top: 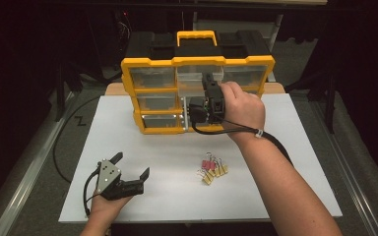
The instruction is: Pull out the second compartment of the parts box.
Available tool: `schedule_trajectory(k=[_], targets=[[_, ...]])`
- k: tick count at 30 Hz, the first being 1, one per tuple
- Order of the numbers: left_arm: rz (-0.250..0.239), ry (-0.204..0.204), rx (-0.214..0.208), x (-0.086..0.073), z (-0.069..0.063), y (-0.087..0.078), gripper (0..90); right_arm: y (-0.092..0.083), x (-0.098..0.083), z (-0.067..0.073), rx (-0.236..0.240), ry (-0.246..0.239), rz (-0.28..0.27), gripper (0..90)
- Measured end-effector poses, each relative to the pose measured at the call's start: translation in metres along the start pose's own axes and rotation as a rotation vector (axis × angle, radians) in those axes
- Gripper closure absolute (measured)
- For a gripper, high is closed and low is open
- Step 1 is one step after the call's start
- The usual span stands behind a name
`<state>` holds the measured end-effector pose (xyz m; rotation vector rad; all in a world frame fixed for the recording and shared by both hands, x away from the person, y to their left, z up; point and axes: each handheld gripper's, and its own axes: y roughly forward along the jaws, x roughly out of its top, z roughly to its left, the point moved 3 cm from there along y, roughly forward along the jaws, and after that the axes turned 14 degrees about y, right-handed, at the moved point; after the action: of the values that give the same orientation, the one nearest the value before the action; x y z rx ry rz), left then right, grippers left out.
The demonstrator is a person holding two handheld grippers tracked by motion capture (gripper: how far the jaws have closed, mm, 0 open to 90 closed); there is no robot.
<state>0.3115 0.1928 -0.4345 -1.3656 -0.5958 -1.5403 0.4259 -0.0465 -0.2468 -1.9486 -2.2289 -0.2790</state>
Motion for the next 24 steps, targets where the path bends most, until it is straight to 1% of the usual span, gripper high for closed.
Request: schedule_trajectory(k=[1, 4, 6, 7, 9, 10, 12, 13, 15, 17, 19, 23, 24], targets=[[-0.001, -0.002, 0.001, 0.000, 0.000, 0.000, 0.3, -0.002, 0.000, -0.001, 0.002, -0.006, -0.004, 80.9], [-0.002, 0.000, 0.000, 0.000, 0.000, 0.000, 0.3, -0.007, -0.001, 0.001, -0.001, 0.004, -0.005, 81.0], [-0.002, 0.003, -0.001, 0.001, 0.000, 0.000, 0.3, -0.010, -0.001, 0.001, -0.002, -0.006, -0.008, 80.9], [-0.002, 0.004, -0.001, 0.001, -0.001, 0.000, 0.3, -0.012, -0.002, 0.002, 0.000, 0.003, -0.006, 80.9], [-0.001, 0.003, -0.001, 0.001, 0.000, 0.000, 0.3, -0.015, -0.002, 0.002, -0.001, -0.002, -0.009, 80.9], [0.000, 0.003, 0.000, 0.001, 0.000, 0.000, 0.3, -0.016, -0.002, 0.002, 0.000, -0.006, -0.015, 80.9], [-0.004, 0.000, 0.003, 0.001, -0.001, 0.000, 0.3, -0.018, -0.003, 0.002, 0.002, 0.004, -0.014, 80.9], [-0.005, 0.000, 0.005, 0.001, 0.000, -0.001, 0.3, -0.019, -0.003, 0.001, 0.002, -0.004, -0.016, 80.9], [-0.006, 0.001, 0.005, 0.001, 0.000, -0.001, 0.3, -0.021, -0.003, 0.001, 0.002, 0.001, -0.015, 81.0], [-0.004, 0.001, 0.005, 0.001, 0.000, -0.001, 0.3, -0.024, -0.002, 0.000, 0.000, -0.005, -0.022, 81.0], [-0.002, -0.001, 0.005, 0.000, 0.001, -0.001, 0.3, -0.027, -0.003, 0.001, -0.002, 0.006, -0.021, 81.0], [-0.003, 0.001, 0.007, 0.001, 0.000, -0.001, 0.3, -0.031, -0.003, 0.001, -0.001, -0.002, -0.028, 81.0], [-0.003, 0.001, 0.007, 0.001, 0.000, -0.001, 0.3, -0.032, -0.004, 0.001, 0.000, 0.005, -0.025, 80.9]])
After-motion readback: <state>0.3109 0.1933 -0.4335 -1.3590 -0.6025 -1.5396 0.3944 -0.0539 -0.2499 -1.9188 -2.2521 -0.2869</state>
